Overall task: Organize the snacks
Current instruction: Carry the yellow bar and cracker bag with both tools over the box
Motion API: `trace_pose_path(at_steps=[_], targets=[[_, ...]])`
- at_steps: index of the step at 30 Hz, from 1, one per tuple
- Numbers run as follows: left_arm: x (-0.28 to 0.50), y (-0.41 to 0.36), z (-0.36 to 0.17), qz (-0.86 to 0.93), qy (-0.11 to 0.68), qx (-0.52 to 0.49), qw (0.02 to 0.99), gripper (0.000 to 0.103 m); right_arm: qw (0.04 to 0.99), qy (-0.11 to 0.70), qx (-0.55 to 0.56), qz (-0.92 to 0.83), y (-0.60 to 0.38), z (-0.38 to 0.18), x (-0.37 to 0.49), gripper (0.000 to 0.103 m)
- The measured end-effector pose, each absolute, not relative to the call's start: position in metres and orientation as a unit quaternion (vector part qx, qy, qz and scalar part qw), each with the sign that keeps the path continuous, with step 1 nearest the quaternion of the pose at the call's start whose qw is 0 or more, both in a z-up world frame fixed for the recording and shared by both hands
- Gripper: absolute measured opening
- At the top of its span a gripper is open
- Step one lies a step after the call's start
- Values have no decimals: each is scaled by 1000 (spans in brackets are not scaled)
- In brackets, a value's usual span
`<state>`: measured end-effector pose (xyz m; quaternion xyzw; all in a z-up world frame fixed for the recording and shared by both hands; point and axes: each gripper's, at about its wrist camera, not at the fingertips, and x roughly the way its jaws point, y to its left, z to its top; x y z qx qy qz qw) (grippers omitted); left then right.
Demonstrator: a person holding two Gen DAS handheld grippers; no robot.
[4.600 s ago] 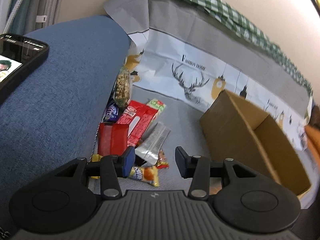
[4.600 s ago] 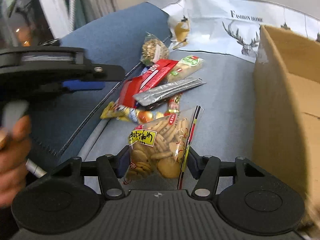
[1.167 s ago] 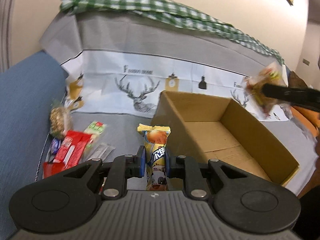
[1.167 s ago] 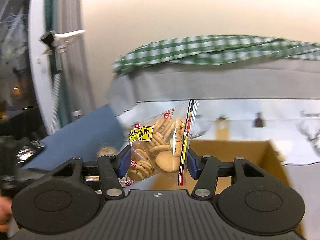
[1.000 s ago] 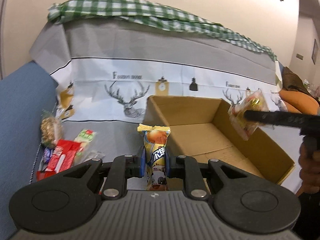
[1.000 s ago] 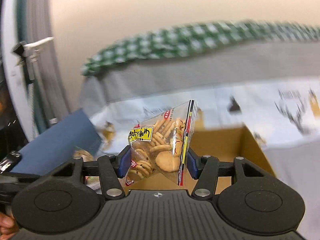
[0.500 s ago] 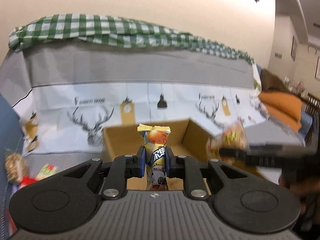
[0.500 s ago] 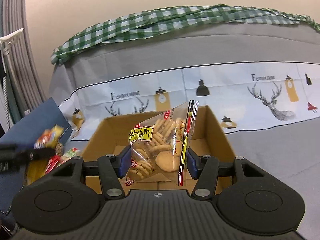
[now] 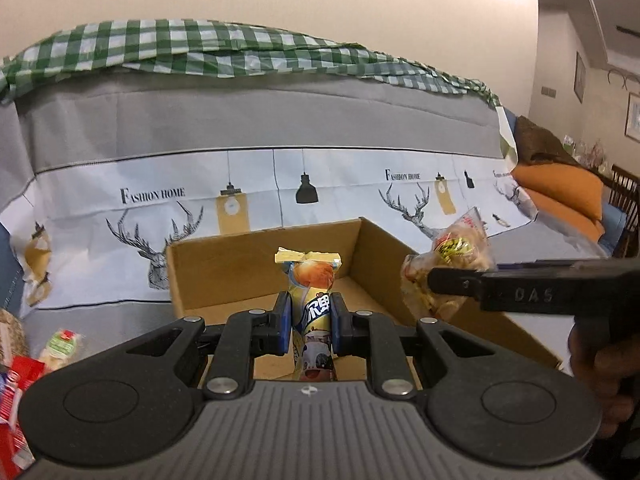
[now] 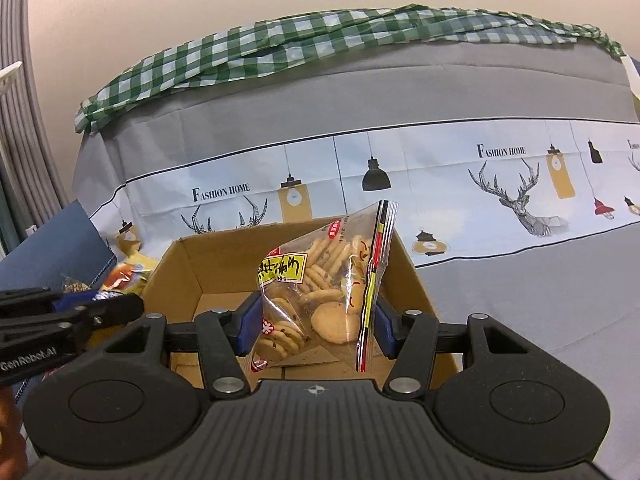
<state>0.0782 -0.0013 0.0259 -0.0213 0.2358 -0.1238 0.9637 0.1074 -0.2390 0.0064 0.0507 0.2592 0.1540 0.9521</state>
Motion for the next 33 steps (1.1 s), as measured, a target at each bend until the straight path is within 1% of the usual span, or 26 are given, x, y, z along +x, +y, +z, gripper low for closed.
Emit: trace_pose_path(at_steps=[33], targets=[[89,3,29,-105,229,-66,966,21,958,239,32,154,-233,4,102,58]])
